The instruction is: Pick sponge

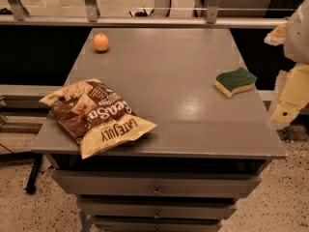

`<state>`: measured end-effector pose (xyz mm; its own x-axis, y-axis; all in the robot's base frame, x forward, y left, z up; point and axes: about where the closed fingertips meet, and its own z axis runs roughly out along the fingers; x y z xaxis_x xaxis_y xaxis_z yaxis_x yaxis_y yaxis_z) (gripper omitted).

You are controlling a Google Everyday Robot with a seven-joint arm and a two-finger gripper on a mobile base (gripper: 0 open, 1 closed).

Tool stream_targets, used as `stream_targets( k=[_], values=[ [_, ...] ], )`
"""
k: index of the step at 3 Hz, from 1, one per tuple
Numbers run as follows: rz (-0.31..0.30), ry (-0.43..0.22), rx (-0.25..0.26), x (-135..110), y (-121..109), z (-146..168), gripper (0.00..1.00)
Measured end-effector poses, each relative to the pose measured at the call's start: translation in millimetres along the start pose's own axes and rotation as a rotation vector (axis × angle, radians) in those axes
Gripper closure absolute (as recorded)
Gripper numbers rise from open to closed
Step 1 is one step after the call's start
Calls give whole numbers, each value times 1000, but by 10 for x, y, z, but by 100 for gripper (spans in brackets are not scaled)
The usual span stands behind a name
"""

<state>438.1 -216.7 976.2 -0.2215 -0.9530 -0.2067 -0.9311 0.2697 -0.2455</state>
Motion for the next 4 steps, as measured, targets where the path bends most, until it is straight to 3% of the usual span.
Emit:
stream_targets(
  k=[1, 2, 4],
  values=[
    [0, 0, 0, 0, 0, 0, 0],
    [14, -46, -6, 118, -38, 247, 0],
    [86, -222, -10, 392, -630, 1111, 0]
  ],
)
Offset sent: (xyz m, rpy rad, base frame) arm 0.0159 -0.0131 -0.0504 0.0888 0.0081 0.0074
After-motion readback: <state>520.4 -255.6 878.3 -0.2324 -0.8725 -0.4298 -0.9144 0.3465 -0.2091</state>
